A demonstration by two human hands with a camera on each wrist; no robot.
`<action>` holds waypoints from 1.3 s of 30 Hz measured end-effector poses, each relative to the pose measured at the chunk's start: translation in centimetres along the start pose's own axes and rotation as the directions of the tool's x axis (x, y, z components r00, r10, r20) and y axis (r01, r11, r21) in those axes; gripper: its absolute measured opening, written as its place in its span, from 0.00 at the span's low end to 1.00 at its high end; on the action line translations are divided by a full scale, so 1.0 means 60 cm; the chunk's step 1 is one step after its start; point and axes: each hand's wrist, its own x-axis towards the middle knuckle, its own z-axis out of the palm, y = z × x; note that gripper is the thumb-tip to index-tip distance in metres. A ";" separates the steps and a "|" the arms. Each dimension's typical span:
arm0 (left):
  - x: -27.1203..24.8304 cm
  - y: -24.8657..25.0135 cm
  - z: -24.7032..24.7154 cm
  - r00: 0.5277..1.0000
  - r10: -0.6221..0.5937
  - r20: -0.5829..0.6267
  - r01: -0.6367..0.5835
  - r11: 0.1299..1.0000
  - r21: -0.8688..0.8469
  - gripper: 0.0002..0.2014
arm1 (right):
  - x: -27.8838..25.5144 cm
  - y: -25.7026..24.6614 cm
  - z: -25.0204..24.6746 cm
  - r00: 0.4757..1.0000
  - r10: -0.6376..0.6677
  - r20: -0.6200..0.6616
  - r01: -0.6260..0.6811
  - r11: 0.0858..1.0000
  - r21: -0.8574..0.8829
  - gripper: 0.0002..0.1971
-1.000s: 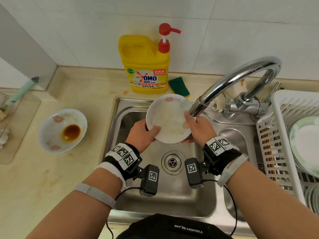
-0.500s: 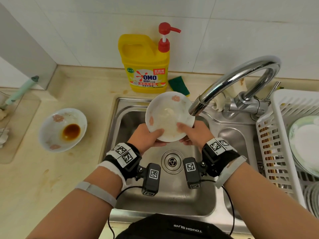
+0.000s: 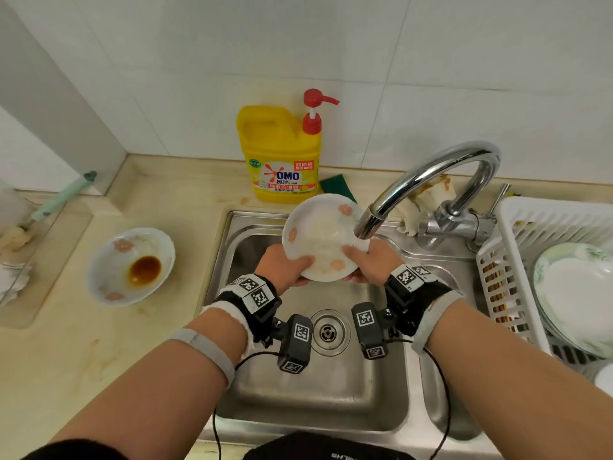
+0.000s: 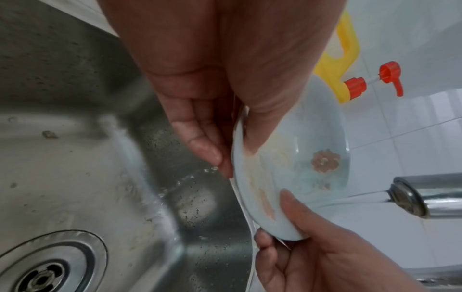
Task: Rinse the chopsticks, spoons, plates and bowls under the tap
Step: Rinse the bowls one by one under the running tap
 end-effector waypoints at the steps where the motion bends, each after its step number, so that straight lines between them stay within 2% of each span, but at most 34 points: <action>1: 0.000 0.003 0.002 1.000 -0.017 -0.005 0.017 0.999 -0.035 0.12 | 0.005 0.003 0.003 1.000 0.020 0.008 -0.020 1.000 0.012 0.13; 4: -0.004 0.014 0.008 0.999 -0.045 0.016 0.047 0.992 -0.113 0.15 | 0.027 0.009 0.009 0.994 0.104 0.031 -0.106 0.991 0.085 0.10; 7: -0.013 0.024 0.015 0.996 -0.067 0.056 0.078 0.968 -0.238 0.14 | 0.007 -0.007 0.015 0.989 0.146 -0.008 -0.140 0.963 0.231 0.02; 8: -0.017 0.027 0.017 0.995 -0.076 0.065 0.091 0.960 -0.266 0.14 | -0.007 -0.014 0.016 0.986 0.160 -0.036 -0.144 0.951 0.272 0.03; 12: -0.025 0.040 0.017 0.996 -0.072 0.045 0.079 0.979 -0.188 0.16 | -0.025 -0.025 0.002 0.978 0.182 -0.105 -0.134 0.925 0.355 0.04; 14: -0.026 0.046 0.010 1.000 0.004 0.005 -0.004 1.000 0.009 0.17 | -0.023 -0.026 -0.005 0.972 0.194 -0.131 -0.137 0.926 0.351 0.11; 16: -0.026 0.048 0.001 0.998 0.055 -0.018 -0.050 0.975 0.215 0.19 | -0.025 -0.021 -0.006 0.971 0.201 -0.133 -0.148 0.932 0.331 0.15; 17: -0.028 0.047 -0.001 0.998 0.055 -0.016 -0.050 0.972 0.229 0.20 | -0.026 -0.017 -0.003 0.972 0.199 -0.127 -0.150 0.935 0.320 0.15; 19: -0.031 0.041 -0.004 0.999 0.042 -0.011 -0.039 0.980 0.195 0.20 | -0.029 -0.012 0.005 0.978 0.185 -0.099 -0.144 0.936 0.322 0.14; 25: -0.035 0.024 0.005 0.997 -0.073 0.005 0.073 0.993 -0.097 0.19 | -0.033 -0.012 0.034 0.980 0.180 -0.089 -0.136 0.922 0.363 0.03; 28: -0.045 0.019 0.013 0.988 -0.143 0.065 0.155 0.954 -0.256 0.16 | -0.034 -0.011 0.046 0.972 0.226 -0.072 -0.171 0.879 0.444 0.04; 30: -0.044 0.020 0.014 0.988 -0.137 0.066 0.150 0.952 -0.268 0.17 | -0.036 -0.006 0.049 0.969 0.243 -0.047 -0.191 0.853 0.486 0.05; 33: -0.041 0.026 0.010 0.990 -0.132 0.044 0.139 0.959 -0.247 0.18 | -0.034 0.001 0.044 0.967 0.230 -0.110 -0.161 0.885 0.438 0.04; 37: -0.033 0.026 -0.002 0.997 -0.072 0.013 0.072 0.997 -0.019 0.16 | -0.027 -0.001 0.022 0.966 0.207 -0.157 -0.145 0.930 0.338 0.05; 39: -0.033 0.025 -0.005 0.997 -0.067 0.028 0.067 0.998 -0.017 0.15 | -0.025 -0.003 0.012 0.968 0.203 -0.149 -0.152 0.943 0.297 0.08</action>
